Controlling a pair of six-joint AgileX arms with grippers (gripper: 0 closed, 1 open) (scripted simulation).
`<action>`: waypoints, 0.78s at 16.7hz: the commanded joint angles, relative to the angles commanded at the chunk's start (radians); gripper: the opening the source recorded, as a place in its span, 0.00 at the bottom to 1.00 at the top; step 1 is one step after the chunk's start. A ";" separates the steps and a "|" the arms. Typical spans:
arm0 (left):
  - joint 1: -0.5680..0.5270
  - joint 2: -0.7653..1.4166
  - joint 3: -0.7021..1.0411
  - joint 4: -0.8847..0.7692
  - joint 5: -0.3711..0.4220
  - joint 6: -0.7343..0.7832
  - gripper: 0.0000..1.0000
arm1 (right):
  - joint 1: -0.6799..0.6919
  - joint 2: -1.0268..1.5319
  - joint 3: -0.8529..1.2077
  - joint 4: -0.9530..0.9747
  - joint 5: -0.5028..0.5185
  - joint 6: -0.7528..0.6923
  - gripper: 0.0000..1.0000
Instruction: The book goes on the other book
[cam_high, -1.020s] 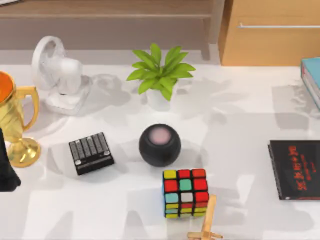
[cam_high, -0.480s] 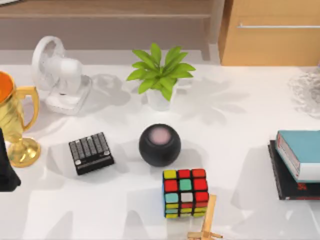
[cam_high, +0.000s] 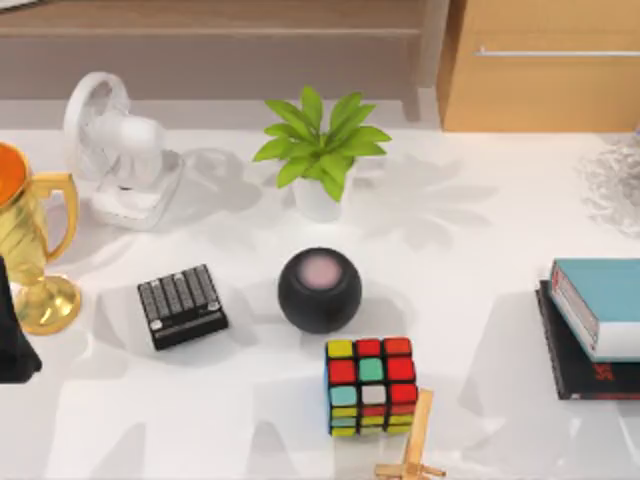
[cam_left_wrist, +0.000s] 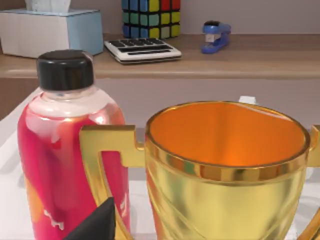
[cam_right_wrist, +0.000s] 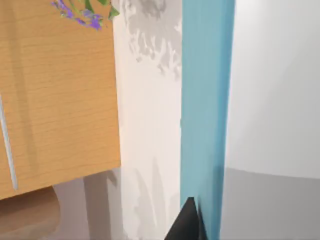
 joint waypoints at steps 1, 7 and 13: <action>0.000 0.000 0.000 0.000 0.000 0.000 1.00 | -0.001 0.010 -0.001 0.011 -0.001 -0.001 0.00; 0.000 0.000 0.000 0.000 0.000 0.000 1.00 | -0.004 0.027 -0.002 0.029 -0.004 -0.003 0.08; 0.000 0.000 0.000 0.000 0.000 0.000 1.00 | -0.004 0.027 -0.002 0.029 -0.004 -0.003 0.53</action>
